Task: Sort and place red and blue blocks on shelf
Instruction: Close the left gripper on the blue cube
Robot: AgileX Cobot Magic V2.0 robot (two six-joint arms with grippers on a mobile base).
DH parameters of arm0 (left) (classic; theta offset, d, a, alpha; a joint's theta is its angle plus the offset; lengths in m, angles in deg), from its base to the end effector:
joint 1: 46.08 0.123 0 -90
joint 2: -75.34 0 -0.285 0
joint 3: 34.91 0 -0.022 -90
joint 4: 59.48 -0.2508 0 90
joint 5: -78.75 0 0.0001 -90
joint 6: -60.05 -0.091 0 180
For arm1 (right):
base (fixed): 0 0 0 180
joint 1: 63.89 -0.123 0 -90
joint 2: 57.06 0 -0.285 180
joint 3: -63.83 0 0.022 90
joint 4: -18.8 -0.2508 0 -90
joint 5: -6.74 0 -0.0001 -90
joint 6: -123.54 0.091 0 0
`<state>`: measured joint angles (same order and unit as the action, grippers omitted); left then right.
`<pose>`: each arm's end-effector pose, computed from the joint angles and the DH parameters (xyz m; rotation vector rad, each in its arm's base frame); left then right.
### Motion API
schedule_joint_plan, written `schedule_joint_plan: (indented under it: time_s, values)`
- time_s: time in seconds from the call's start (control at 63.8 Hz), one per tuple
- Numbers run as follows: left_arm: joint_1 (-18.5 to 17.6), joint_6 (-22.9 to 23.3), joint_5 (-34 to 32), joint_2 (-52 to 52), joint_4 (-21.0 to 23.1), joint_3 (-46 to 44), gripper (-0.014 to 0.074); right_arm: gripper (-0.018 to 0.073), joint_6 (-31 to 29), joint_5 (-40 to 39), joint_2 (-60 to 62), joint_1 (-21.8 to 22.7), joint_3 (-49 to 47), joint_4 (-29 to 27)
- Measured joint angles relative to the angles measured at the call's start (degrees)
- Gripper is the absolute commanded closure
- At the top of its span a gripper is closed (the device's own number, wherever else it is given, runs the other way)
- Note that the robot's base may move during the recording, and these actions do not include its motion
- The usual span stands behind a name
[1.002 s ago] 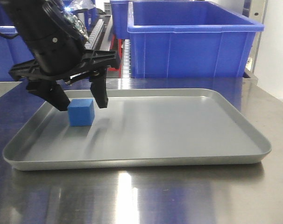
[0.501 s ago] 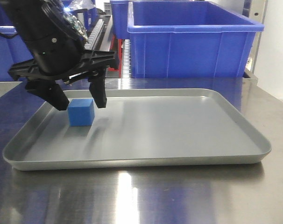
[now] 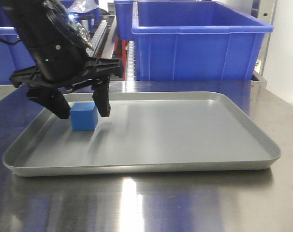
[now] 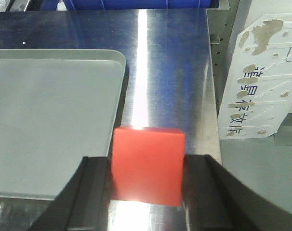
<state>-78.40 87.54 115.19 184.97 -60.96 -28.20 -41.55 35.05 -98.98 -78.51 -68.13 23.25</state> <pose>0.3150 -0.1976 0.2189 0.1370 2.7004 -0.3025 0.1158 0.0267 0.2925 -0.0428 2.0707 0.2376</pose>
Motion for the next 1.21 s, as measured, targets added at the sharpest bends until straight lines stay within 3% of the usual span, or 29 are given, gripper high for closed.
schedule_joint_plan:
  time_s: [1.206]
  values:
    - [0.0, 0.0, 0.0, 0.0, 0.0, 0.0, 0.0085, 0.0509, 0.0, 0.0, 0.0, 0.0, 0.0, 0.0]
